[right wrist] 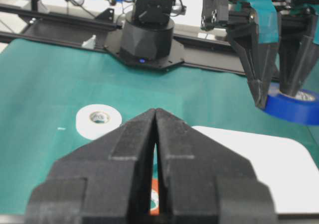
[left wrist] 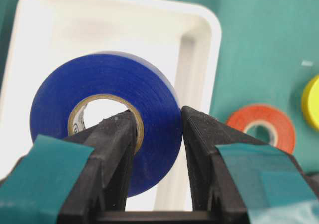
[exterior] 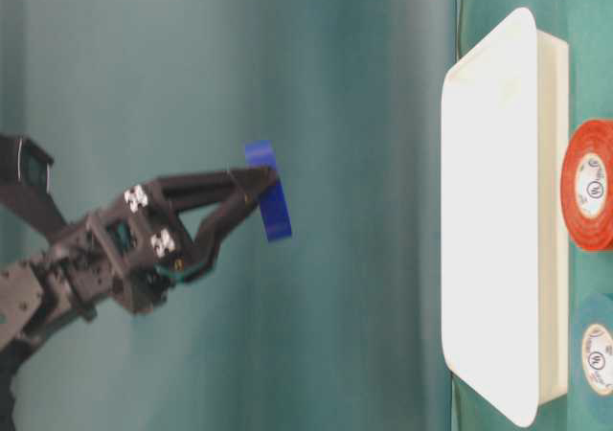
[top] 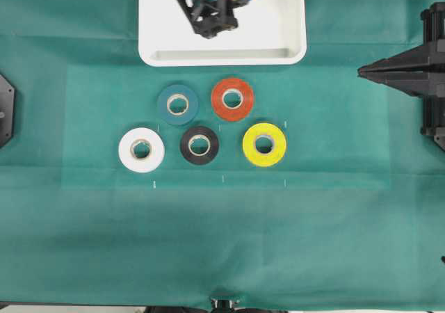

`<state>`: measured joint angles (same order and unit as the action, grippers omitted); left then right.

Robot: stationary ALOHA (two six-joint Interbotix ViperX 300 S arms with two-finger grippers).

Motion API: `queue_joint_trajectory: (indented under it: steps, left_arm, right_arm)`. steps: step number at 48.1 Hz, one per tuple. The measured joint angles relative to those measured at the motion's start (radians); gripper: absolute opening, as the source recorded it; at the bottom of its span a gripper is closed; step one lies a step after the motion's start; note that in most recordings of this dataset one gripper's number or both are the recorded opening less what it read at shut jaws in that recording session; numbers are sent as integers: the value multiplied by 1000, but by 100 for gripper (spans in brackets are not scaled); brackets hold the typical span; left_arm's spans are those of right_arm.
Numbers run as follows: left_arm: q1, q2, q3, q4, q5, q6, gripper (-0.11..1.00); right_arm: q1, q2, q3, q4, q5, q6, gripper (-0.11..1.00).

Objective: Pick up the tape from a random location and place it into the white case.
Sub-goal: 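Carry the blue roll back over the white tray with the left gripper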

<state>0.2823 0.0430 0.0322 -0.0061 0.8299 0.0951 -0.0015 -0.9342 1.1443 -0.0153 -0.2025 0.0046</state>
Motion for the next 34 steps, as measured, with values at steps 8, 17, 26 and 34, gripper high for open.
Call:
queue_joint_trajectory:
  steps: [8,17,26,34]
  left_arm:
    - [15,-40,61,-2,-25,0,26]
    - [17,-49,72,-2,-34,0,26]
    - [18,-49,72,0,-37,0,26]
    - [17,-48,72,0,-37,0,26]
  right_arm:
    - [0,-2,0,0,0,0,0]
    - [0,-2,0,0,-2,0,0]
    - [0,0,0,0,0,0,0]
    - [0,-2,0,0,0,0,0]
